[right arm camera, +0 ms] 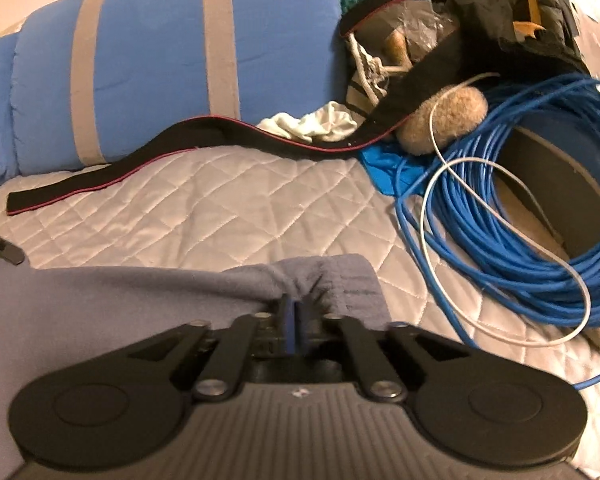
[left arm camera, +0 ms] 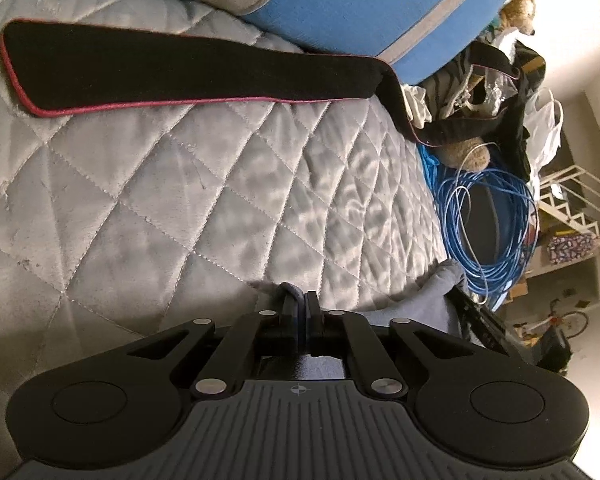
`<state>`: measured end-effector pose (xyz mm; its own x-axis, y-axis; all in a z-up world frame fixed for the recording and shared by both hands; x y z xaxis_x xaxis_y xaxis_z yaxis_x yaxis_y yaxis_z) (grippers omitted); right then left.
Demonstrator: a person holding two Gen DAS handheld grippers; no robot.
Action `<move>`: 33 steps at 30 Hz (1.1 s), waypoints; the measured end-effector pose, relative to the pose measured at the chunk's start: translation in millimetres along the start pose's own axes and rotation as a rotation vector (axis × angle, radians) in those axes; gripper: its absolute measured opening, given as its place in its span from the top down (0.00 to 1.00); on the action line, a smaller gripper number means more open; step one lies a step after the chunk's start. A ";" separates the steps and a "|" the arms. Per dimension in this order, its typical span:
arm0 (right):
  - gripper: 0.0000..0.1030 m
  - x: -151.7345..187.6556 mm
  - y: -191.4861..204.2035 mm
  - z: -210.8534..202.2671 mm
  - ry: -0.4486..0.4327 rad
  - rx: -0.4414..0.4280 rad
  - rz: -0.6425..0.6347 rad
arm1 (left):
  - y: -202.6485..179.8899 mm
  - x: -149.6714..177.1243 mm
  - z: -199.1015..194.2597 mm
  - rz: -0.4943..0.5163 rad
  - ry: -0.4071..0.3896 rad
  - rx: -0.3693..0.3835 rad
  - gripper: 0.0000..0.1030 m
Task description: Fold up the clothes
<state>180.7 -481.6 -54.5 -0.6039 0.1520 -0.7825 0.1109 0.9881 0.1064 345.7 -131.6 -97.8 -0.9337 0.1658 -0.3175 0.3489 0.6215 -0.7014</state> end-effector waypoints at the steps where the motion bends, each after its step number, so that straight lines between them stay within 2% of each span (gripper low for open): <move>1: 0.30 -2.5 4.8 -5.4 0.005 -0.027 -0.020 | 0.5 -1.0 -0.2 -0.012 0.009 0.008 0.95; 2: 0.18 -5.3 10.8 -11.2 0.005 -0.050 -0.049 | 0.3 -1.9 -1.2 -0.020 0.014 0.012 0.94; 3: 0.16 -8.7 17.9 -17.6 0.001 -0.071 -0.085 | -0.9 -2.8 -4.2 -0.018 0.012 0.000 0.93; 4: 0.15 -12.2 25.4 -24.0 -0.005 -0.093 -0.122 | -2.7 -3.9 -8.6 -0.009 0.004 -0.024 0.85; 5: 0.11 -16.1 32.9 -29.8 -0.008 -0.114 -0.155 | -4.5 -5.2 -14.4 0.002 -0.012 -0.055 0.65; 6: 0.09 -20.2 40.4 -35.0 -0.009 -0.135 -0.184 | -6.6 -6.9 -22.6 0.014 -0.037 -0.089 0.58; 7: 0.07 -24.8 47.8 -39.9 -0.010 -0.155 -0.211 | -9.5 -8.4 -31.9 0.023 -0.064 -0.106 0.54; 12: 0.02 -50.0 84.6 -64.9 -0.012 -0.263 -0.320 | -34.4 -1.6 -88.9 0.079 -0.169 -0.157 0.54; 18: 0.00 -79.2 125.7 -91.8 -0.063 -0.319 -0.462 | -72.3 33.4 -160.4 0.239 -0.248 -0.339 0.54; 23: 0.00 -83.0 158.8 -102.5 -0.081 -0.343 -0.591 | -104.2 70.1 -215.7 0.380 -0.289 -0.486 0.54; 26: 0.00 -88.8 172.6 -107.3 -0.128 -0.318 -0.619 | -124.0 87.7 -243.0 0.416 -0.319 -0.517 0.54; 30: 0.00 -93.7 183.2 -114.9 -0.155 -0.297 -0.643 | -141.4 105.7 -275.6 0.406 -0.378 -0.532 0.54; 32: 0.00 -99.6 186.5 -124.5 -0.170 -0.312 -0.629 | -148.0 112.1 -285.8 0.399 -0.359 -0.546 0.54; 33: 0.00 -103.2 188.5 -130.4 -0.180 -0.314 -0.624 | -152.1 114.7 -290.0 0.416 -0.341 -0.577 0.54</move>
<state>161.0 -308.1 126.4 -0.3383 -0.4225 -0.8409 -0.4610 0.8534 -0.2433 162.0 15.0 157.5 -0.6266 0.2862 -0.7249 0.4801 0.8744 -0.0698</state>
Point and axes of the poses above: each gripper's, at about its wrist camera, not at the fingertips, and z roughly the way its jaws point, y to its left, x to its underside, the point moved 7 cm from there along z, roughly the way its jaws point, and after that the axes turned 7 degrees about z, right-handed, at the moved point
